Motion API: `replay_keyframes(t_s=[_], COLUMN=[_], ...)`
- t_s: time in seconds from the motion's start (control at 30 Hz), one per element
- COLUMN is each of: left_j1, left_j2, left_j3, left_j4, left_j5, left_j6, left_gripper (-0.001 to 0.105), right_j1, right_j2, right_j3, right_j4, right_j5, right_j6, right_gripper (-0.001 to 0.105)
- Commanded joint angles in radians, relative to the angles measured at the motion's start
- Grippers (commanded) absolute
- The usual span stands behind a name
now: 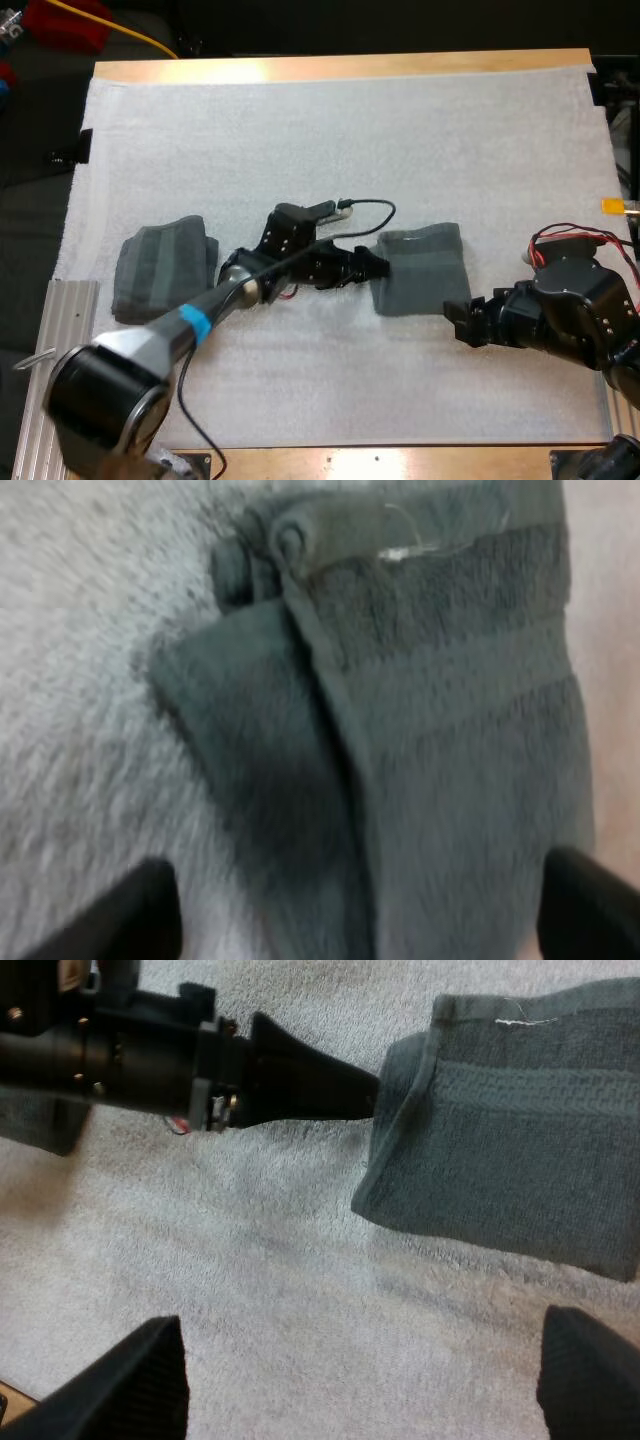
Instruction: Pick towel from pile, fold and stack
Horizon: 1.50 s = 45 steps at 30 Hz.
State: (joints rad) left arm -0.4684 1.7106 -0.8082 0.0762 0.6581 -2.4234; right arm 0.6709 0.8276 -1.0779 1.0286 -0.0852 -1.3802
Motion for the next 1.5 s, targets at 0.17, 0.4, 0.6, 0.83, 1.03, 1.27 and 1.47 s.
replay_keyframes(t_s=[0.17,0.4,0.6,0.83,1.03,1.27,1.47], left_j1=[-0.006,-0.006,-0.074,-0.116,-0.145,-0.145,-0.120], left_j2=[0.042,0.042,0.088,0.188,0.232,0.232,0.146], left_j3=[-0.070,-0.100,-0.160,-0.321,-0.389,-0.389,-0.391], left_j4=[0.046,0.189,0.279,0.381,0.375,0.377,0.470], left_j5=[0.021,0.010,0.038,0.093,0.171,0.186,0.099], left_j6=[-0.003,-0.003,-0.021,-0.046,-0.075,-0.030,0.158], left_gripper=[0.070,0.070,0.070,0.070,0.070,0.005,0.000], right_j1=[0.001,0.001,0.001,0.001,0.001,0.001,0.001], right_j2=[-0.008,-0.008,-0.008,-0.027,-0.074,-0.078,-0.078], right_j3=[-0.005,-0.005,-0.005,-0.005,-0.005,-0.005,-0.004], right_j4=[0.005,0.001,0.002,0.002,0.002,0.002,-0.019], right_j5=[-0.008,-0.008,-0.008,-0.008,-0.002,-0.008,-0.070], right_j6=[-0.012,-0.012,-0.012,-0.012,-0.009,-0.002,0.006], right_gripper=[0.070,0.070,0.070,0.070,0.070,0.070,0.070])
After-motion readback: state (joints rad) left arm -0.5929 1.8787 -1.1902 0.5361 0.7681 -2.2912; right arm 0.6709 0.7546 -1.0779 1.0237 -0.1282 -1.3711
